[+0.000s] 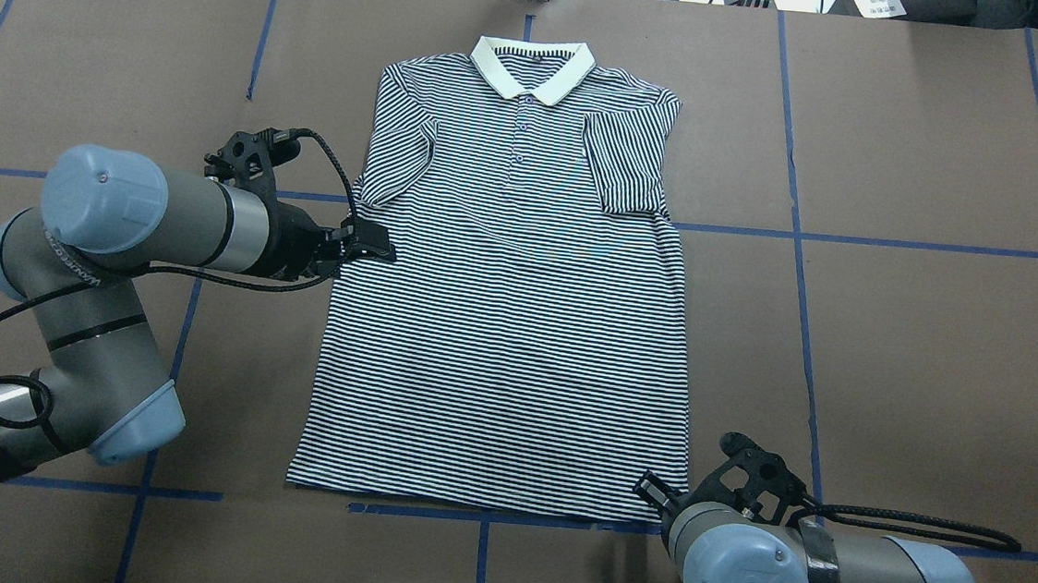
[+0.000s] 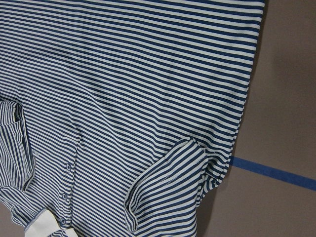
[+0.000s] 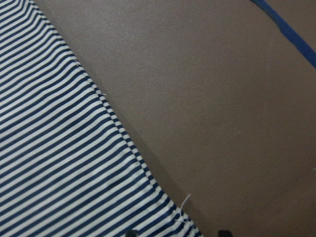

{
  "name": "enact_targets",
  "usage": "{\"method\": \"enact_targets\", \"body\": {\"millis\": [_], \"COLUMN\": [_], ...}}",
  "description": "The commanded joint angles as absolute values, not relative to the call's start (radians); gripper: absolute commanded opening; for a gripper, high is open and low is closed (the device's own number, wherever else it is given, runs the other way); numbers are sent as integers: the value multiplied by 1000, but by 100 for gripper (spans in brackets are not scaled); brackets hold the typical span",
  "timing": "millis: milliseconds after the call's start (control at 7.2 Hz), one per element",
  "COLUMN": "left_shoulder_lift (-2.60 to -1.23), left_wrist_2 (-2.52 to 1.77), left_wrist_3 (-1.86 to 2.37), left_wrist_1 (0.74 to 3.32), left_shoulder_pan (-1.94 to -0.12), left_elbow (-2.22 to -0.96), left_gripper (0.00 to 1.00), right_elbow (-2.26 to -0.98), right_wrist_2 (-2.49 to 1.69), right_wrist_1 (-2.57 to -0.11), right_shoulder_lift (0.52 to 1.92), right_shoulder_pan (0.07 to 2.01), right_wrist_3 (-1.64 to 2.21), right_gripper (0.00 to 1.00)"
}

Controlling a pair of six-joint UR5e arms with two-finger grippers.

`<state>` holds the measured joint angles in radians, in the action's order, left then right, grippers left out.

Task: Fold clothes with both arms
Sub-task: 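Move both grippers down to the shirt hem nearest the robot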

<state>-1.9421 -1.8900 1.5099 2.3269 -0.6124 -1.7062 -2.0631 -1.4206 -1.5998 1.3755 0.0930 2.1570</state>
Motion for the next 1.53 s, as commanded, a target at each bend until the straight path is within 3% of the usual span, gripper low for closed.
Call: {"method": "enact_targets", "body": {"millis": [0, 416, 694, 972, 1388], "left_shoulder_lift": [-1942, -1940, -1867, -1832, -1701], "left_wrist_2": [-1890, -1888, -1820, -1624, -1420], "left_wrist_3": [1509, 1512, 1613, 1632, 1755], "left_wrist_1": [2327, 2326, 2318, 2057, 1993], "left_shoulder_pan": [-612, -614, -583, -403, -177], "left_elbow": [-1704, -1706, -1773, -1932, -1985], "left_gripper": [85, 87, 87, 86, 81], "right_elbow": [-2060, -2075, -2181, -2186, -2200], "right_wrist_2": [-1425, -1425, -1433, -1434, -1434], "right_wrist_1": [-1600, -1600, -1598, -1598, -1598], "right_shoulder_lift": [1374, 1370, 1382, 1379, 1384], "right_shoulder_pan": [89, 89, 104, 112, 124], "right_wrist_3": [2154, 2151, 2151, 2151, 2149], "right_gripper": [0, 0, 0, 0, 0]}}
